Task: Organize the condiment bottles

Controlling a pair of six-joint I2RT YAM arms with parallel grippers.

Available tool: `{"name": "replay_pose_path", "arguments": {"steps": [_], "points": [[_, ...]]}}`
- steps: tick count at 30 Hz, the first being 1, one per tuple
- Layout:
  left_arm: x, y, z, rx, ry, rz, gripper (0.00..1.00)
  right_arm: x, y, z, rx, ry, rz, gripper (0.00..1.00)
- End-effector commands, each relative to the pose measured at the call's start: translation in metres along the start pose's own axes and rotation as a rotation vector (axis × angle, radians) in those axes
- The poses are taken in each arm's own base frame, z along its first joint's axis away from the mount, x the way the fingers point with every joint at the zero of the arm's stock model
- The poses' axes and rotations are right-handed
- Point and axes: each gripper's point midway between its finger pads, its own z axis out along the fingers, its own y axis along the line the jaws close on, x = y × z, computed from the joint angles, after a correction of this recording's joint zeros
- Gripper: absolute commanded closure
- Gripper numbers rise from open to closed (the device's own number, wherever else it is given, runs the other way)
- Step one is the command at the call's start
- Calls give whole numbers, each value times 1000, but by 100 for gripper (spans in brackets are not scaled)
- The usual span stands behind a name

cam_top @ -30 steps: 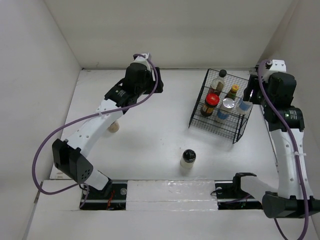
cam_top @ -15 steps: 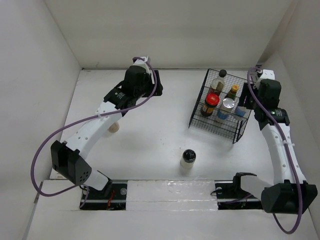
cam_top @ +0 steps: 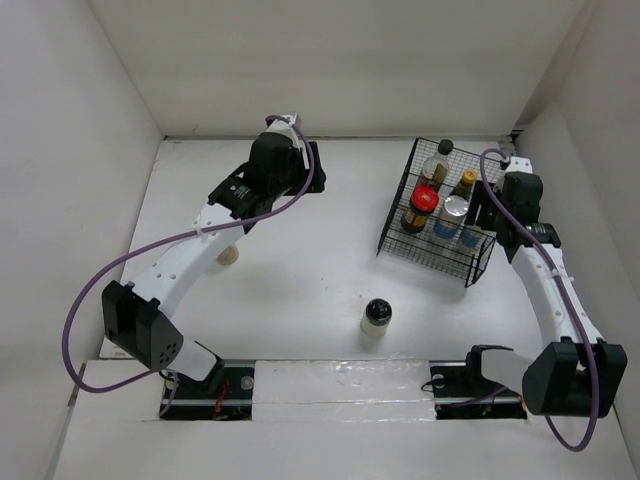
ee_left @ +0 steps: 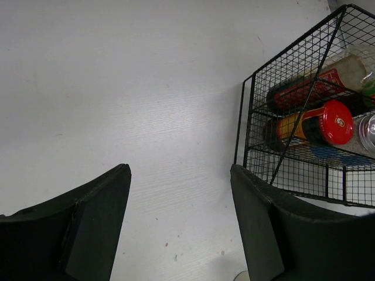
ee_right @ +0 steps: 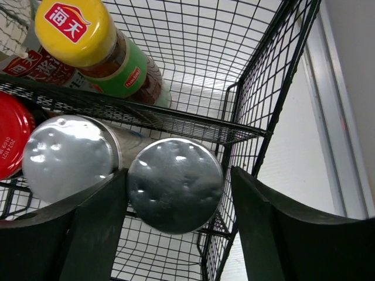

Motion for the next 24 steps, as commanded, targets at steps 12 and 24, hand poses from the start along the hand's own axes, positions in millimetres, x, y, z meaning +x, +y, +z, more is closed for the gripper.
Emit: {"name": "replay_pose_path", "arguments": {"steps": [12,24], "points": [[-33,-10,-16,18,-91,2,59,-84,25,-80,-85,-225,-23,22],[-45,0,-23,-48,-120,26,69,51,202,-176,-960,110,-571,62]]}}
